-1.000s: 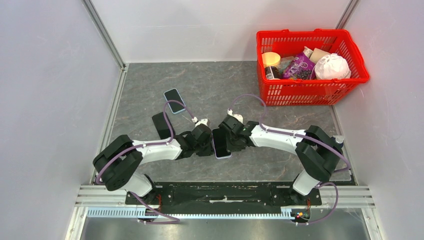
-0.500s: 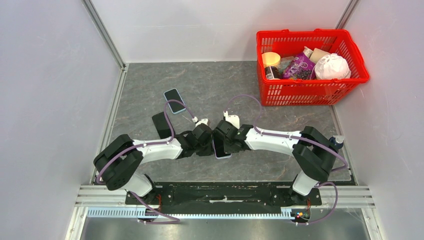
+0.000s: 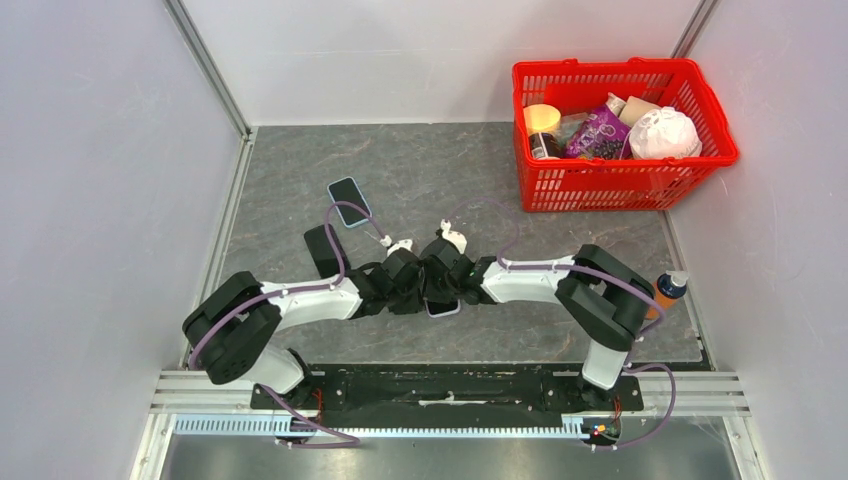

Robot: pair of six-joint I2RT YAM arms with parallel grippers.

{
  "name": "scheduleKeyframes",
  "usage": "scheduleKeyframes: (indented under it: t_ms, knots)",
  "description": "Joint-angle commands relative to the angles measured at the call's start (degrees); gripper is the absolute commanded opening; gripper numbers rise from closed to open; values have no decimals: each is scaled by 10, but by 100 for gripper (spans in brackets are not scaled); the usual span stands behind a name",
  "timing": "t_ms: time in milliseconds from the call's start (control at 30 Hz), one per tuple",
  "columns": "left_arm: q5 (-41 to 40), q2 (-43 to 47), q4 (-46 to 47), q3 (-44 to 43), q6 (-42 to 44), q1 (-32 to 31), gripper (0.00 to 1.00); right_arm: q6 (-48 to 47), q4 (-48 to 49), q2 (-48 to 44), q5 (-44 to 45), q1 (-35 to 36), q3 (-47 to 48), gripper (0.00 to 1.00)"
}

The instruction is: Put the phone into the phone case

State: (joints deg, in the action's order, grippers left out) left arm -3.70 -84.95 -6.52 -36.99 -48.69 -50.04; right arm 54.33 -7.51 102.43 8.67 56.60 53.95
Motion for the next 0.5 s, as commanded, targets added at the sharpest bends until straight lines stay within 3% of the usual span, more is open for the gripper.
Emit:
scheduleKeyframes:
  t_ms: [0,333,467]
  knots:
    - [-14,-20,-24,-12,10,-11,13,66,-14,173,-102,63,-109,0]
    - [-29,-3,-45,-24,11,-10,14,14,-118,18,-41,33,-67,0]
    - [-35,8,-55,-29,12,-10,14,-19,-144,-53,-43,12,-31,9]
